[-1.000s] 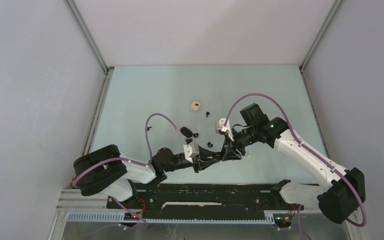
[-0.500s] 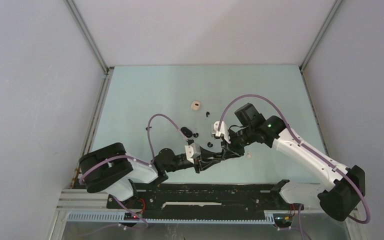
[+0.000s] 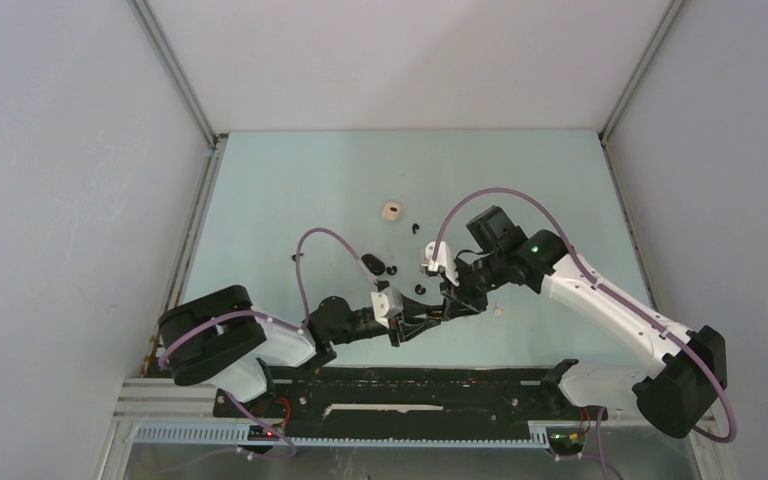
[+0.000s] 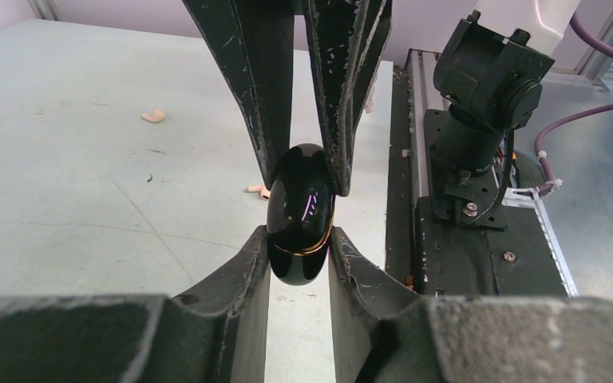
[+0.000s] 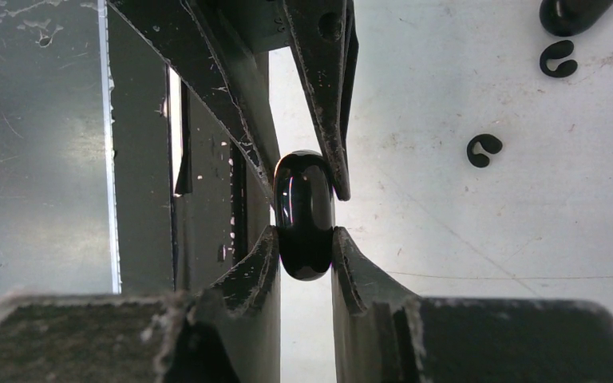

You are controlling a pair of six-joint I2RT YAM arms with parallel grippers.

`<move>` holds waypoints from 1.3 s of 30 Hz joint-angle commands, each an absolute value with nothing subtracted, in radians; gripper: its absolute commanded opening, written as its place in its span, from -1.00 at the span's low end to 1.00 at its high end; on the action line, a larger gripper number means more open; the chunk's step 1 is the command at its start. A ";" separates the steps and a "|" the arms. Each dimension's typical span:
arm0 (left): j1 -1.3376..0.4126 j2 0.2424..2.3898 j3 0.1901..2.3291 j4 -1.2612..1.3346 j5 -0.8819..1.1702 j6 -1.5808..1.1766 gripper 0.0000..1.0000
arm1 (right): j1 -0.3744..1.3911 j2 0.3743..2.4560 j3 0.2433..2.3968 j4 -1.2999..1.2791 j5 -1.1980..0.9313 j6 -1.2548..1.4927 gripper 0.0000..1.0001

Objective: Insert the wireless bluetooth earbuds into the charging case
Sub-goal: Open the charging case, then move the earbud to the center of the board.

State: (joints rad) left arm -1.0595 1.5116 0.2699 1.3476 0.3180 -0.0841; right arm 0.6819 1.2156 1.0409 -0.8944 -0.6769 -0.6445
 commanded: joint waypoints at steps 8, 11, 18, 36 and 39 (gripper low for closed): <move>-1.060 1.515 0.286 1.355 0.318 -0.030 -1.00 | 0.594 1.273 1.087 -0.816 -0.772 -0.511 -0.33; -1.060 1.525 0.289 1.368 0.325 -0.049 -1.00 | 0.509 1.322 1.115 -0.834 -0.870 -0.488 -0.18; -1.054 1.542 0.289 1.383 0.331 -0.071 -1.00 | 0.377 1.331 1.135 -0.840 -1.050 -0.468 -0.04; -1.006 1.400 0.217 1.534 0.377 -0.215 -1.00 | -0.095 1.065 0.911 -0.583 -0.927 -0.351 -0.23; -1.005 1.363 0.191 1.532 0.334 -0.184 -1.00 | -0.110 1.088 0.908 -0.594 -0.910 -0.350 -0.22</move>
State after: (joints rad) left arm -1.0111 1.4326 0.2211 1.4532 0.3874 -0.2096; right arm -0.0891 1.0767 0.9123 -0.6437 -0.9134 -0.3687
